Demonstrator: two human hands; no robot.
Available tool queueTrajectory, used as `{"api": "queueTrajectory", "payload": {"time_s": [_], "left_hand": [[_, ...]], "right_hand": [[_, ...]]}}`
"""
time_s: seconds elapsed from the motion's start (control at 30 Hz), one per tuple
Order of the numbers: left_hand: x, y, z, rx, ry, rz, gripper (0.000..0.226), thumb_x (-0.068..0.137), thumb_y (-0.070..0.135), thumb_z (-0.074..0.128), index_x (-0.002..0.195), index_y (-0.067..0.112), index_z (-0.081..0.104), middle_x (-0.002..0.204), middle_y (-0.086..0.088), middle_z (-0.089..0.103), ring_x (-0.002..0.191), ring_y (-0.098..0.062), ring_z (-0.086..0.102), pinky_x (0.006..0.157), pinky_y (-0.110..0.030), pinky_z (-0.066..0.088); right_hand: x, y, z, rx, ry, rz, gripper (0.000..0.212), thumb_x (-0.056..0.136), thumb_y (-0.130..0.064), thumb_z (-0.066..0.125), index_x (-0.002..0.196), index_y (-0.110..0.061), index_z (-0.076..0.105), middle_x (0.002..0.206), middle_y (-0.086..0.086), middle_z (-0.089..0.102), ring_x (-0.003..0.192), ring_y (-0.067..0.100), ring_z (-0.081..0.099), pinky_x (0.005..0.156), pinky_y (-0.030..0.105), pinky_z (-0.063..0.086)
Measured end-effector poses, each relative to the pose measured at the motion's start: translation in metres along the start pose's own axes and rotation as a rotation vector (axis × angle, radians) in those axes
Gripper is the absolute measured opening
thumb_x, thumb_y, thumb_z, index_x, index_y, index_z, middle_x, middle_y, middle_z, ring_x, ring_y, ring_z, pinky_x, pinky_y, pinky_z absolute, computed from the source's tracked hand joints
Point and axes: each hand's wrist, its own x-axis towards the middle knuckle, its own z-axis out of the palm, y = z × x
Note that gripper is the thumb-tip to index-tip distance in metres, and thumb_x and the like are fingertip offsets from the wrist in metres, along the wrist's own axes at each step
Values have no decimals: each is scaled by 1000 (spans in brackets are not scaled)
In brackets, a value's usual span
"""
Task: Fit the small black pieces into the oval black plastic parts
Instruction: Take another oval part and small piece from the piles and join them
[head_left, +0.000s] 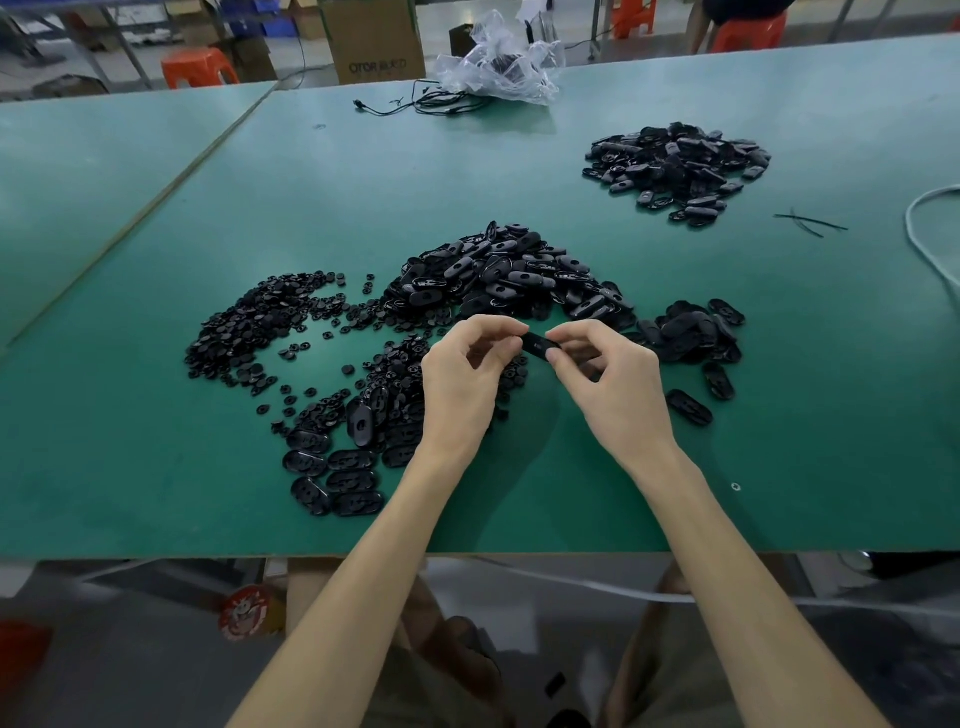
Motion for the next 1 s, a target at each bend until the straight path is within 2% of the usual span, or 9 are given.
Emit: {"api": "queueTrajectory", "payload": {"time_s": [0.1, 0.23, 0.37, 0.63, 0.8, 1.0], "left_hand": [[1, 0, -1, -38, 3, -13, 15, 95, 2, 71, 102, 13, 78, 94, 3, 78, 90, -18, 74, 82, -27, 58], [1, -1, -1, -74, 16, -36, 14, 94, 0, 71, 104, 9, 78, 93, 1, 79, 86, -13, 76, 79, -19, 55], [2, 0, -1, -33, 18, -16, 13, 94, 6, 74, 103, 14, 80, 96, 4, 79, 89, -10, 72, 83, -21, 56], [2, -1, 0, -21, 58, -50, 11, 98, 11, 71, 101, 20, 76, 97, 8, 76, 85, -7, 68, 78, -27, 54], [1, 0, -1, -118, 67, -54, 7, 98, 10, 70, 104, 12, 73, 93, 0, 77, 78, -11, 72, 78, -25, 58], [0, 1, 0, -100, 45, -46, 6, 97, 11, 71, 101, 14, 74, 92, 0, 77, 79, -19, 71, 77, -29, 59]], "right_hand": [[0, 0, 1, -13, -4, -6, 13, 96, -12, 74, 107, -19, 75, 93, -13, 73, 82, 1, 67, 76, 9, 50], [-1, -1, 2, -36, -5, -12, 13, 96, -13, 74, 108, -17, 75, 93, -10, 73, 82, 2, 68, 78, 12, 52], [-1, -2, 1, -34, 0, -15, 13, 96, -13, 74, 108, -17, 75, 92, -12, 73, 83, 1, 68, 78, 11, 51], [-2, -1, 1, -74, 2, -34, 13, 97, -14, 74, 108, -20, 74, 93, -10, 72, 85, 1, 68, 79, 13, 53], [-1, 0, 2, -90, 4, -31, 13, 97, -15, 73, 109, -20, 74, 94, -10, 72, 86, 1, 67, 80, 16, 55], [-1, 0, 2, -86, 14, -28, 12, 97, -15, 73, 108, -20, 74, 94, -12, 72, 84, 1, 67, 79, 16, 55]]}}
